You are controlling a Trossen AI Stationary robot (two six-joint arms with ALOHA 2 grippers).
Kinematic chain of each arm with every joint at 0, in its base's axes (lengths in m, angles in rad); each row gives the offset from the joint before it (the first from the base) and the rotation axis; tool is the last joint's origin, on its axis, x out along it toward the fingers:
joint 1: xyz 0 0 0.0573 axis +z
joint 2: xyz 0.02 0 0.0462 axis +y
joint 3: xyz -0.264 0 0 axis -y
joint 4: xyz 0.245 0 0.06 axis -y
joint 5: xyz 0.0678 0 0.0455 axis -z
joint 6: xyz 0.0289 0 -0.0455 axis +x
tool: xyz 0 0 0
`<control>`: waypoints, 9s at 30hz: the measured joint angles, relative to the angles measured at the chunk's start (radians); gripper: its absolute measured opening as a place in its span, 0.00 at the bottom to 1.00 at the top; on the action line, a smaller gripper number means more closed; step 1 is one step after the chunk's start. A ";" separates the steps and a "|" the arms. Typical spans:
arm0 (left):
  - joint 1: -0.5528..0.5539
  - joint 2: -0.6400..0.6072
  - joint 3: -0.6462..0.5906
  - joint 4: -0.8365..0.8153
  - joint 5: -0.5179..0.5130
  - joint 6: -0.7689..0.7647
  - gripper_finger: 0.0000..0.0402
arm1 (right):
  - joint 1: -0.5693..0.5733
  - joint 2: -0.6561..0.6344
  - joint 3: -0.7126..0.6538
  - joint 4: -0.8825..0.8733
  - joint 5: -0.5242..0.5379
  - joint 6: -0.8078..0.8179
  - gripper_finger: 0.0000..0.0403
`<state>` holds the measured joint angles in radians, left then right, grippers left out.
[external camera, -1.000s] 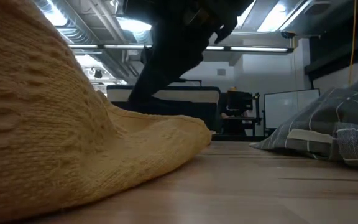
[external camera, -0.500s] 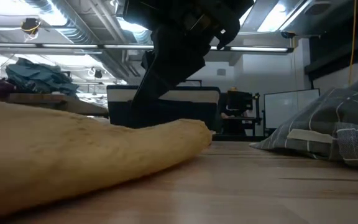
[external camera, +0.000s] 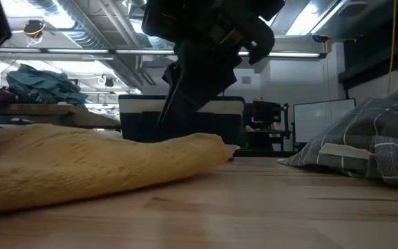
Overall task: Fold towel
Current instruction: Fold the yellow towel
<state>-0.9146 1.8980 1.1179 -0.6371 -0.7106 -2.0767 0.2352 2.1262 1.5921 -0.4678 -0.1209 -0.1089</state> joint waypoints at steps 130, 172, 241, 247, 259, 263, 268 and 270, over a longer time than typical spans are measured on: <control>-0.021 -0.060 0.207 -0.038 -0.077 0.451 0.00 | -0.109 0.008 0.045 -0.221 -0.085 0.294 0.01; -0.021 -0.060 0.207 -0.038 -0.078 0.461 0.00 | -0.105 -0.059 0.050 -0.458 0.341 0.470 0.01; 0.342 -0.061 -0.121 -0.558 0.047 0.322 0.14 | -0.095 -0.051 0.050 -0.457 0.215 0.339 0.18; 0.339 -0.061 -0.183 -0.369 0.151 0.414 0.10 | -0.041 -0.027 0.050 -0.453 0.250 0.343 0.18; 0.205 -0.064 -0.053 -0.278 0.424 0.457 0.01 | -0.013 0.016 0.049 -0.487 0.273 0.340 0.18; 0.141 -0.062 0.007 -0.204 0.551 0.477 0.00 | -0.013 0.016 0.049 -0.486 0.278 0.334 0.18; 0.064 -0.058 0.040 0.014 0.591 0.458 0.02 | -0.013 0.016 0.049 -0.471 0.279 0.286 0.18; 0.042 -0.057 0.042 0.093 0.586 0.453 0.02 | -0.013 0.016 0.049 -0.464 0.289 0.267 0.18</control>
<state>-0.8730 1.8408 1.1599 -0.5440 -0.1248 -1.6233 0.2218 2.1422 1.6413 -0.9319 0.1681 0.1585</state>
